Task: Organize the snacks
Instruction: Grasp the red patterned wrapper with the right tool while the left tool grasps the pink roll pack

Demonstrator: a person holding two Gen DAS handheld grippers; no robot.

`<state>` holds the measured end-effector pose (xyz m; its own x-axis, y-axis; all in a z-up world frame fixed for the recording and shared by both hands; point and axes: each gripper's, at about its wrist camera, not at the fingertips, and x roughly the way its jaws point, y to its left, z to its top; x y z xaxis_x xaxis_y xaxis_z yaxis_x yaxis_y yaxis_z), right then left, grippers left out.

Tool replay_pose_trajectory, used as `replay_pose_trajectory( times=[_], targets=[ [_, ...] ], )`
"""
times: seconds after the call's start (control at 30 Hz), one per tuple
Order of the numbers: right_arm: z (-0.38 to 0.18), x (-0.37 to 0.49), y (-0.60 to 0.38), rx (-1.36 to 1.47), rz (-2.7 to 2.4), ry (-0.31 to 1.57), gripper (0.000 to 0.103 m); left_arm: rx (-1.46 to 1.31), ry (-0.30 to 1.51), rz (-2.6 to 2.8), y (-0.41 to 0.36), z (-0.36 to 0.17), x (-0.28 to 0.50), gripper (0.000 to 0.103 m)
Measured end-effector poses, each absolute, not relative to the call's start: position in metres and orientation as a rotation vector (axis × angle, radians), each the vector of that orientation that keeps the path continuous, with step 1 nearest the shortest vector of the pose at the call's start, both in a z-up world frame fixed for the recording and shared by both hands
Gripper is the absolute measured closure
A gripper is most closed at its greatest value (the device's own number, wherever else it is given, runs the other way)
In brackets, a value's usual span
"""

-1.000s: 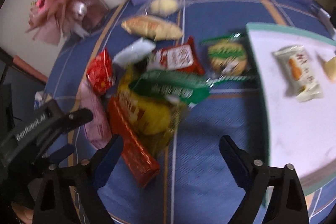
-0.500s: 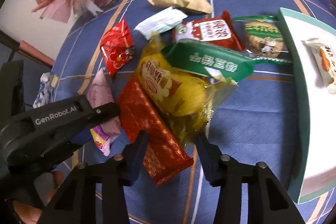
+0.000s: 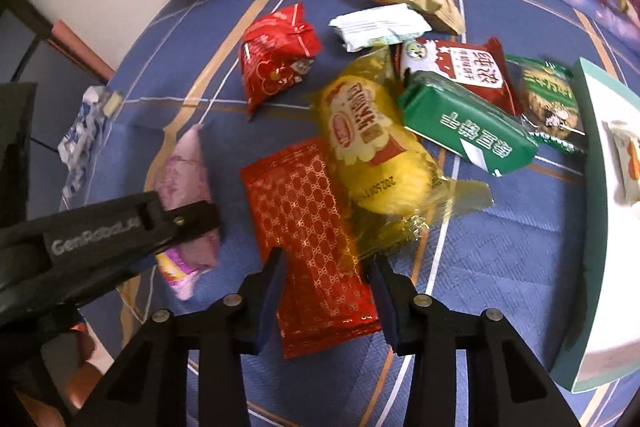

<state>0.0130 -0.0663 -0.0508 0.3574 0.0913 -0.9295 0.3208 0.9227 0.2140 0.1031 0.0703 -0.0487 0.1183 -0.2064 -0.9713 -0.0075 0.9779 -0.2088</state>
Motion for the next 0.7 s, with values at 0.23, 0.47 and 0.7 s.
replay_pose_trajectory(
  times=[0.23, 0.47, 0.7],
  targets=[
    [-0.067, 0.030, -0.029, 0.267, -0.146, 1.223, 0.042, -0.131, 1.431, -0.099, 0.086, -0.051, 0.104, 0.063],
    [-0.076, 0.038, 0.012, 0.063, -0.190, 1.226, 0.043, -0.123, 1.430, -0.099, 0.087, -0.051, 0.104, 0.063],
    [-0.076, 0.029, 0.012, 0.077, -0.190, 1.212, 0.054, -0.123, 1.420, -0.090, 0.080, -0.046, 0.099, 0.063]
  ],
)
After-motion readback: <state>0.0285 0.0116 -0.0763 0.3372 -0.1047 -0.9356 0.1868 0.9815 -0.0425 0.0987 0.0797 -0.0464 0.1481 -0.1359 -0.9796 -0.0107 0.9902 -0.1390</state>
